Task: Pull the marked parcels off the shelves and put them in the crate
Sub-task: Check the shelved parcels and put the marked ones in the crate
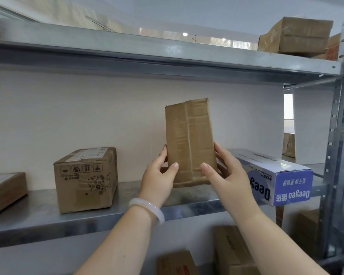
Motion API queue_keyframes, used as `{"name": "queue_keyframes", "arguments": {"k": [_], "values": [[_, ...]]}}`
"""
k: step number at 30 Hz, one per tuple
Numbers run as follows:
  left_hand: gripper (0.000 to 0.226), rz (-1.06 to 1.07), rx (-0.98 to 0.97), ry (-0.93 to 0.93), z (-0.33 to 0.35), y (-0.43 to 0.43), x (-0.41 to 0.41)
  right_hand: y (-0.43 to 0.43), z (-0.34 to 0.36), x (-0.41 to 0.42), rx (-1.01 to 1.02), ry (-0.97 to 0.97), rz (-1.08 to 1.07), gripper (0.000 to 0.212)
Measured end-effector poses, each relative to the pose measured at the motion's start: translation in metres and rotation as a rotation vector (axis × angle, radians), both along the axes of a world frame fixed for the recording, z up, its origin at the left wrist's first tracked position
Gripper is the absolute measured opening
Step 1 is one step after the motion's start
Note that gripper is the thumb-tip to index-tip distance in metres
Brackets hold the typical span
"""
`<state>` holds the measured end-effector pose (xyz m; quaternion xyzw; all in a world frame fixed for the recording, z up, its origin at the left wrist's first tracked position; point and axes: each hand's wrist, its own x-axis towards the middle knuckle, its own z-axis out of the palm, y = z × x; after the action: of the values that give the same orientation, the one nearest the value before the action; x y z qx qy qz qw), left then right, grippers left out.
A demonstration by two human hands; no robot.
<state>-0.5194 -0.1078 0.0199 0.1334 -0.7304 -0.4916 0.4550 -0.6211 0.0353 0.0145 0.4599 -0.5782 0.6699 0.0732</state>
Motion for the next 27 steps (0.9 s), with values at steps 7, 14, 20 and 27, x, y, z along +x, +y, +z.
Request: {"name": "queue_keyframes", "arguments": {"k": [7, 14, 20, 27], "values": [[0.131, -0.048, 0.0, -0.069, -0.003, 0.01, -0.003, -0.007, -0.011, 0.021, 0.026, 0.205, -0.086, 0.055], [0.111, -0.093, 0.073, 0.069, -0.013, 0.009, 0.002, 0.002, -0.009, 0.009, 0.022, 0.14, -0.079, 0.054], [0.096, -0.269, 0.134, 0.153, -0.019, 0.015, 0.005, 0.016, -0.003, -0.013, 0.091, -0.114, -0.092, 0.061], [0.07, -0.271, 0.07, 0.12, -0.017, 0.031, 0.007, 0.044, -0.009, 0.005, 0.01, -0.102, -0.201, 0.055]]}}
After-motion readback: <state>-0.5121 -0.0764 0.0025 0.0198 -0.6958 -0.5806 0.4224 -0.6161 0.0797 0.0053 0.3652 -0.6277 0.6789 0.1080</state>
